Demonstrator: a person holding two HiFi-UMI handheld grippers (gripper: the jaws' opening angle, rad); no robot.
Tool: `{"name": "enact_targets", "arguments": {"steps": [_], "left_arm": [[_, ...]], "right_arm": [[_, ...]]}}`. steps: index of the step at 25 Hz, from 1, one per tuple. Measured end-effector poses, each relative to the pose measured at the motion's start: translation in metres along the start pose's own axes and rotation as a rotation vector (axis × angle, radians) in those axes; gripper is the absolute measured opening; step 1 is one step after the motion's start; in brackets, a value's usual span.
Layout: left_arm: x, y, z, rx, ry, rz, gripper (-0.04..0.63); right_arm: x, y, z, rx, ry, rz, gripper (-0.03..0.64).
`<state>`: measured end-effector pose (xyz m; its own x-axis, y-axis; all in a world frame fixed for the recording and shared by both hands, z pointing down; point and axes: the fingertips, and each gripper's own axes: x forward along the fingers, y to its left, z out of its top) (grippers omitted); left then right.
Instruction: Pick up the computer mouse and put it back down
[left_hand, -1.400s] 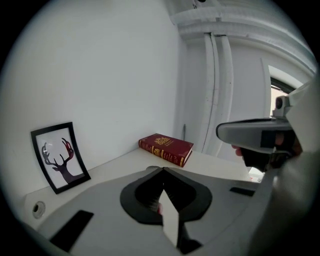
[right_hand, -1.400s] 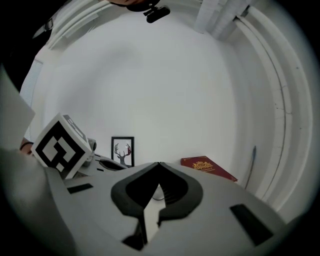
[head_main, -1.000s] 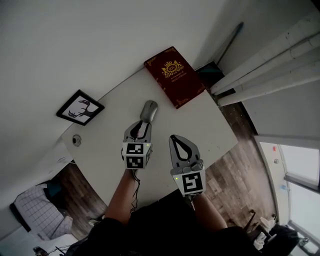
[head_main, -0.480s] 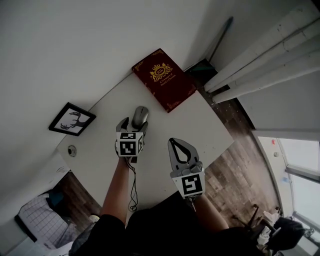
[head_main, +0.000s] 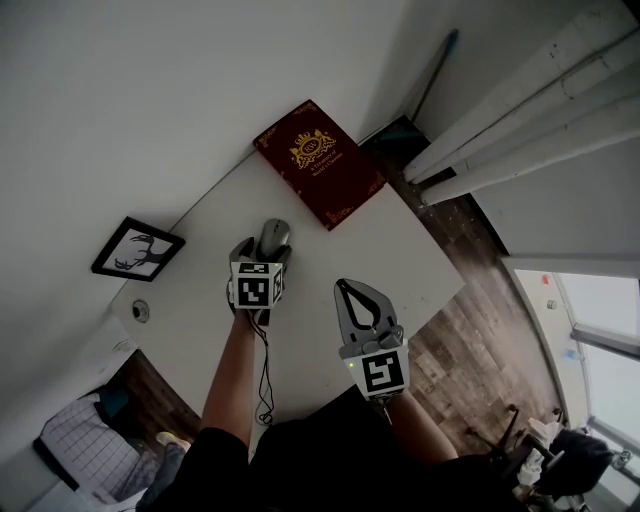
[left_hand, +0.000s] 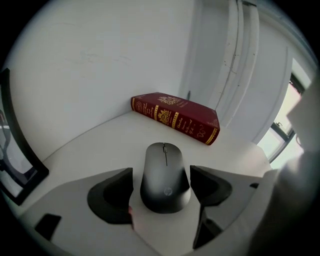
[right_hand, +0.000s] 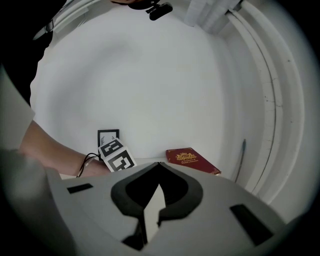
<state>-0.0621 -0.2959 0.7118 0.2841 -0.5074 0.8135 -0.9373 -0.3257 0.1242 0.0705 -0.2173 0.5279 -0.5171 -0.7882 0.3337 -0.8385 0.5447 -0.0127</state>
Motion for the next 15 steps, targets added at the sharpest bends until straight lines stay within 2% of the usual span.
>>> {"name": "enact_targets", "arguments": {"steps": [3, 9, 12, 15], "left_arm": [[0.0028, -0.0024, 0.0001, 0.02, 0.013, -0.001, 0.348], [0.0022, -0.0019, 0.002, 0.113, 0.052, 0.025, 0.339], [0.0002, -0.0059, 0.0036, 0.134, 0.055, 0.016, 0.306], [-0.0005, -0.0069, 0.0028, 0.135, 0.047, 0.014, 0.301]], "right_arm": [[0.0008, -0.0016, -0.0002, 0.011, 0.012, -0.003, 0.018], [0.0034, -0.0014, 0.0, 0.013, 0.009, -0.006, 0.018], [0.0046, -0.0008, 0.0019, 0.008, 0.005, -0.004, 0.018], [0.0048, -0.0004, 0.0028, 0.006, 0.004, -0.005, 0.018]]}}
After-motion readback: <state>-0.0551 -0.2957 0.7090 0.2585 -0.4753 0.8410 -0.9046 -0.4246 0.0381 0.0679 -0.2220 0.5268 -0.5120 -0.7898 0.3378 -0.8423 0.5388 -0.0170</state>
